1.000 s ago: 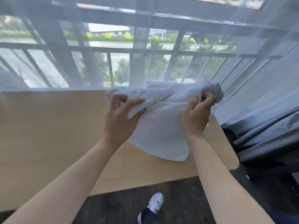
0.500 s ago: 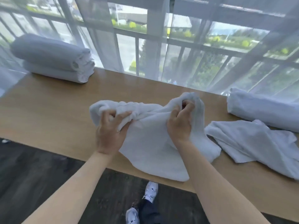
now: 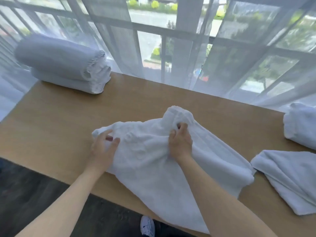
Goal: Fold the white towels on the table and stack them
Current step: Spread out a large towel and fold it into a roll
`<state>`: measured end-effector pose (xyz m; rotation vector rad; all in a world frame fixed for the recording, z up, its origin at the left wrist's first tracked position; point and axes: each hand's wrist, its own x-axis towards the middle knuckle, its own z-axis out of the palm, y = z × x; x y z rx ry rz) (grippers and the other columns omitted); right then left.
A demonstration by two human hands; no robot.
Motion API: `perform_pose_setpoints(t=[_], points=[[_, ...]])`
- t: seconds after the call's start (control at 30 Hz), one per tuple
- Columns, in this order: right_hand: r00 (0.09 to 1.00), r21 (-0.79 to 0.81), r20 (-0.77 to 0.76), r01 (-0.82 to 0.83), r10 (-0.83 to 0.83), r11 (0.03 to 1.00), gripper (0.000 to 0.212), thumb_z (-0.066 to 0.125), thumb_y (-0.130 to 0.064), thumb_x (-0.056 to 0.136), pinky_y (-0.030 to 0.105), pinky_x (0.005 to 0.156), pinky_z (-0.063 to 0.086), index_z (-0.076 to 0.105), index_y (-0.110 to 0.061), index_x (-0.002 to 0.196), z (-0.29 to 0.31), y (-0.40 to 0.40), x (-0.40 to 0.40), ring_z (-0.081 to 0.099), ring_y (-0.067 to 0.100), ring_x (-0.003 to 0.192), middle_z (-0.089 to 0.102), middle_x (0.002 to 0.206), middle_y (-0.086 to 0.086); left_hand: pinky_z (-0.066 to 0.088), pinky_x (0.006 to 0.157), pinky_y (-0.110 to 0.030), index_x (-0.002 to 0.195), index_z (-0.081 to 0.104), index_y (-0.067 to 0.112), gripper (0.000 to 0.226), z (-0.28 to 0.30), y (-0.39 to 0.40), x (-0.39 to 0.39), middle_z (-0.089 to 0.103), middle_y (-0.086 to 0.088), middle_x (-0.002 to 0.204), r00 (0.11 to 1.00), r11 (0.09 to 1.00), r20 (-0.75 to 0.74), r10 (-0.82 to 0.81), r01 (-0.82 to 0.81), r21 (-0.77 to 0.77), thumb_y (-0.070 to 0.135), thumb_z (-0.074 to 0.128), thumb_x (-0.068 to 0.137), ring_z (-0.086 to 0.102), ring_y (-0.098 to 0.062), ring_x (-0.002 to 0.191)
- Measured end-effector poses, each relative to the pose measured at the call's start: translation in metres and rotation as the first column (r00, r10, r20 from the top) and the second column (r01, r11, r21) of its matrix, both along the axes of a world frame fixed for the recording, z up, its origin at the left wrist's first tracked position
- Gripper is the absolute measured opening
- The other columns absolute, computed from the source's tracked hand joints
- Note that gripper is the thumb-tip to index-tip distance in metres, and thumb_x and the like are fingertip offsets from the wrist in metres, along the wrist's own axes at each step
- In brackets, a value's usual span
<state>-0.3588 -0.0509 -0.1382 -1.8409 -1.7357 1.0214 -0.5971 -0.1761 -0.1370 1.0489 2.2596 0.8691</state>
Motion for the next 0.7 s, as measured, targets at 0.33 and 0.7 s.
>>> perform_pose_setpoints(t=[0.33,0.7], points=[[0.978,-0.085,0.14,0.166,-0.153,0.982,0.029,0.045,-0.037,0.1,0.044,0.093,0.042,0.041,-0.021,0.125,0.005,0.007,-0.033,0.053,0.032,0.111,0.047,0.121,0.006,0.042,0.076,-0.036,0.083,0.061,0.016,0.056,-0.021,0.061,-0.099,0.065,-0.001,0.09,0.955,0.91,0.288,0.076,0.052,-0.411,0.069,0.044,0.085,0.059,-0.023,0.083],[0.882,-0.108,0.4,0.316,-0.25,0.943,0.079,0.04,-0.058,0.099,0.05,0.122,0.009,-0.004,-0.032,0.159,0.015,-0.064,-0.111,0.0,0.034,0.153,-0.018,0.166,0.006,0.059,0.075,-0.028,0.116,0.075,0.032,0.069,0.004,0.095,-0.112,0.072,-0.002,0.123,0.367,0.575,0.929,-0.049,0.771,-0.274,0.085,0.048,0.082,0.07,-0.021,0.111]])
